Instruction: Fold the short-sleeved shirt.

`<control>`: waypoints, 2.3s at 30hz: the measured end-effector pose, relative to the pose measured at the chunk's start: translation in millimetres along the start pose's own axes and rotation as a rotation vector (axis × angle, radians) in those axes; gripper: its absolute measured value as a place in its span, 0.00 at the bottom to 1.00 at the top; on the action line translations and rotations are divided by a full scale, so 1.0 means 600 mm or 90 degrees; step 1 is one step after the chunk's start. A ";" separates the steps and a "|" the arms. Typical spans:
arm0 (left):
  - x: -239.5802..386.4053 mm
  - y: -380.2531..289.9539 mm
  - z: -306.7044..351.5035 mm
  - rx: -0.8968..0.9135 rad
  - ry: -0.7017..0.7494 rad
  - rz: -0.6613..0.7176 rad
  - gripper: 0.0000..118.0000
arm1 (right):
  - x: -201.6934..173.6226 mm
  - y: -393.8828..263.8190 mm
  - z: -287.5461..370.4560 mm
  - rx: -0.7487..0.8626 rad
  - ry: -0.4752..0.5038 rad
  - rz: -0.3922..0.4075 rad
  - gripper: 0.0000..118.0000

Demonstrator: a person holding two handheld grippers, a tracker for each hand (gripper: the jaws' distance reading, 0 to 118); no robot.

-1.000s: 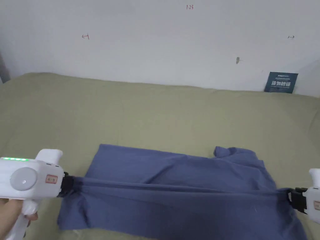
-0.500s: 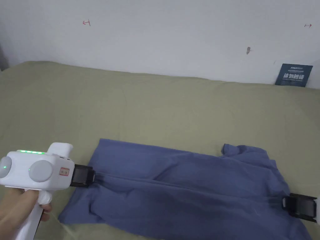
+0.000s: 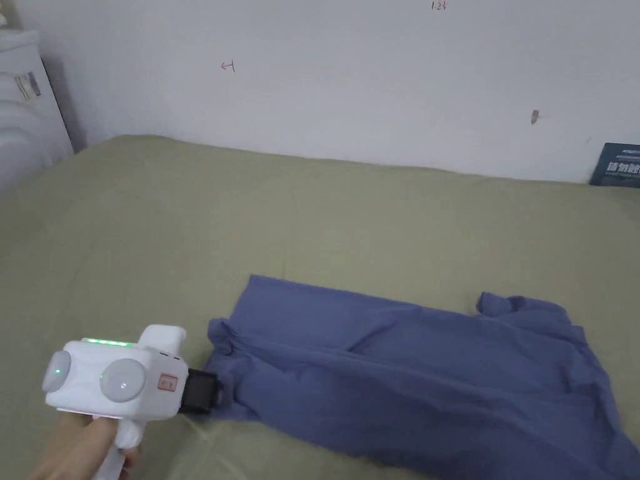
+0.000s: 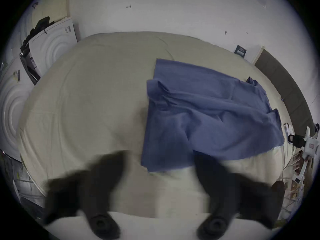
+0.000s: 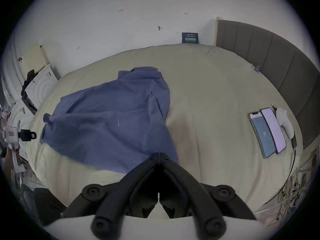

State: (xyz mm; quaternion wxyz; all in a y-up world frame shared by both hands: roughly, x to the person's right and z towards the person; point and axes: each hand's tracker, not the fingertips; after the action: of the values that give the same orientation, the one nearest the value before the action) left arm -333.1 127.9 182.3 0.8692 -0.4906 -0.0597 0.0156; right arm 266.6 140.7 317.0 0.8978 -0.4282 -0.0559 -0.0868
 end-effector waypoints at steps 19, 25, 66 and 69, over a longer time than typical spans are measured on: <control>0.019 0.024 -0.043 -0.015 0.028 -0.037 0.04 | 0.005 0.022 -0.060 -0.009 0.017 -0.002 0.97; 0.026 0.019 -0.047 -0.013 0.034 -0.044 0.04 | 0.006 0.012 -0.111 -0.091 0.000 0.003 0.75; -0.004 -0.119 0.180 0.092 0.026 0.000 0.98 | -0.022 -0.067 0.129 0.034 0.048 0.009 0.38; 0.025 -0.070 0.161 0.113 0.028 -0.033 0.00 | -0.046 -0.027 0.104 0.079 0.036 0.031 0.00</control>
State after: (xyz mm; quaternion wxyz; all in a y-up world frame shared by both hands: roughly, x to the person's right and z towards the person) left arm -331.2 189.5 268.7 0.9104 -0.4102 -0.0520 -0.0124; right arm 234.9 182.5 363.7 0.9256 -0.3703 -0.0254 -0.0736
